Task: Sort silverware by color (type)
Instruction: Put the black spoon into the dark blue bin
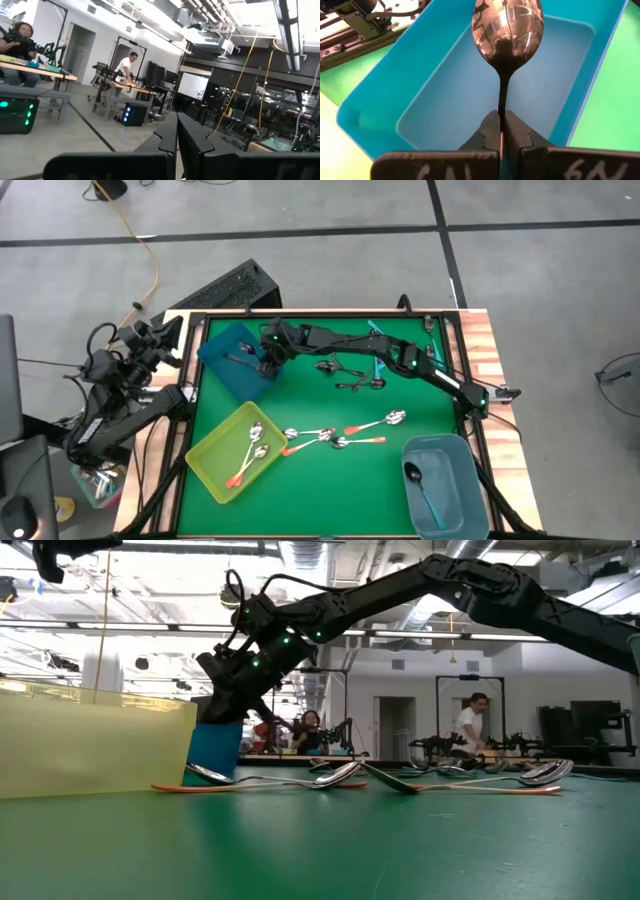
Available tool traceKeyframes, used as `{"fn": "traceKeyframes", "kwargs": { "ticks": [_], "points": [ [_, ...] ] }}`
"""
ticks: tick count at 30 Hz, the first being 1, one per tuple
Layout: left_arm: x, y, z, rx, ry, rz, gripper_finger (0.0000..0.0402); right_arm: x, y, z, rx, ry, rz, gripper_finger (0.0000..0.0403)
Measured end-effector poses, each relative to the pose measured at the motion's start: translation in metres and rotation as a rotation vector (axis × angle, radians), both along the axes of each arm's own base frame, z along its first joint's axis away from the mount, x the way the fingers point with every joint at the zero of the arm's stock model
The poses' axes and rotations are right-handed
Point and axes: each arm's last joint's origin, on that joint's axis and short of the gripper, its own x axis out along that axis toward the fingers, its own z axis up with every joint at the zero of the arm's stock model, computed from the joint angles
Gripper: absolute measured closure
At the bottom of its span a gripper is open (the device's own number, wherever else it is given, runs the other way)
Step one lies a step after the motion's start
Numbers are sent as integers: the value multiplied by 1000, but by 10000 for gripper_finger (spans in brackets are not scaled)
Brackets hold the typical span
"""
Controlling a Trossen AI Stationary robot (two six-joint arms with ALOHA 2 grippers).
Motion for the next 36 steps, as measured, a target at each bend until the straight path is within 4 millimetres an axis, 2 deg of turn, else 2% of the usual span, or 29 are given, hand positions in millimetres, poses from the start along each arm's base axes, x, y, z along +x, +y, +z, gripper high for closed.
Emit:
{"fn": "traceKeyframes", "kwargs": {
  "ticks": [10,13,15,19,24,28,30,32,36],
  "points": [
    [0,0,0,-14,-14,13,401,-1,-3,0,0,-1,-4,309],
    [-1,0,2,-14,-44,8,401,-5,-8,8,11,4,3,296],
    [-1,0,2,-15,-55,6,401,-11,-14,25,2,-13,-5,292],
    [-1,0,2,-19,-55,6,401,-40,-31,82,-45,-17,-63,290],
    [-1,0,2,-27,-63,22,401,-91,-54,135,-69,84,-139,290],
    [-2,1,2,-39,-76,42,401,-141,-62,168,-52,231,-184,290],
    [-2,1,1,-43,-73,49,401,-162,-63,172,-84,368,-202,290],
    [-2,2,0,-54,-64,65,401,-177,-67,166,-126,516,-188,290],
    [1,5,-6,-73,-74,92,401,-180,-72,134,-73,622,-102,290]
  ]
}}
